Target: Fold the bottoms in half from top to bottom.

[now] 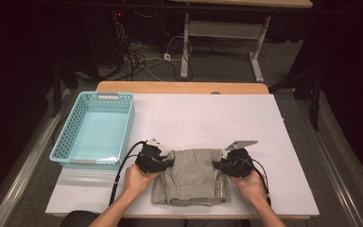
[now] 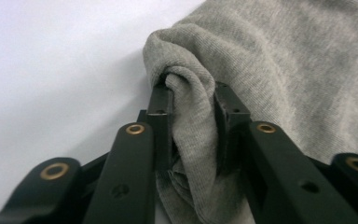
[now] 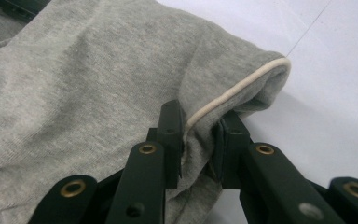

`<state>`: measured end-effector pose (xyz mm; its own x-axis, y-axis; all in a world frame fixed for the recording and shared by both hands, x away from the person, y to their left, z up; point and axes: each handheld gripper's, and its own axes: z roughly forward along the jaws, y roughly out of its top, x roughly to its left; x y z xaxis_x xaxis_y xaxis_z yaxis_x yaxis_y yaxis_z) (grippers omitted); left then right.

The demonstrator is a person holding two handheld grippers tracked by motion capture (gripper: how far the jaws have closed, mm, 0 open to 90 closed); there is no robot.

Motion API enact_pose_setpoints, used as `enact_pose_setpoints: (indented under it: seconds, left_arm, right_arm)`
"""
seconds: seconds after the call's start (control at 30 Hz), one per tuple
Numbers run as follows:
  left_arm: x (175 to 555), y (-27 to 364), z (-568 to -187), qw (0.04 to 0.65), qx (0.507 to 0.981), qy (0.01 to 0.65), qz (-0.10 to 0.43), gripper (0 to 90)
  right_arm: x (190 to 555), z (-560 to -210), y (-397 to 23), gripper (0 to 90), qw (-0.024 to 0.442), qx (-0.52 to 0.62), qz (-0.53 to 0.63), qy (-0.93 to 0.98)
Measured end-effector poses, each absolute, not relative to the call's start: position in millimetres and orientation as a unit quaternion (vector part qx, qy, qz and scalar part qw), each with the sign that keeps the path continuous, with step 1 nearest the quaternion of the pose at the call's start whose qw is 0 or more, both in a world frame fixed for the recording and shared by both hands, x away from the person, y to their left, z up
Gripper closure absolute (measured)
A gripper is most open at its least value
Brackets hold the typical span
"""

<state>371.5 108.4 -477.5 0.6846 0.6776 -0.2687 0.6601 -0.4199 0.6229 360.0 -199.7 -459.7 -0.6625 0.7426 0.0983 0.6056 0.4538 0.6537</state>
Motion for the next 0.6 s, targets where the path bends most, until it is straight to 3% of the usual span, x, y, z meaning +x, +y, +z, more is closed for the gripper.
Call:
enact_pose_setpoints:
  seconds: [0.5,0.6]
  left_arm:
    - [372.5,111.7,-473.0,0.377,0.839,0.393,-0.007,76.1]
    - [371.4,112.6,-470.7,0.385,0.835,0.392,-0.009,76.6]
  right_arm:
    - [358.4,-456.0,-204.9,78.1,0.093,0.394,0.351,0.844]
    - [357.4,-453.1,-208.3,83.4,0.082,0.396,0.363,0.840]
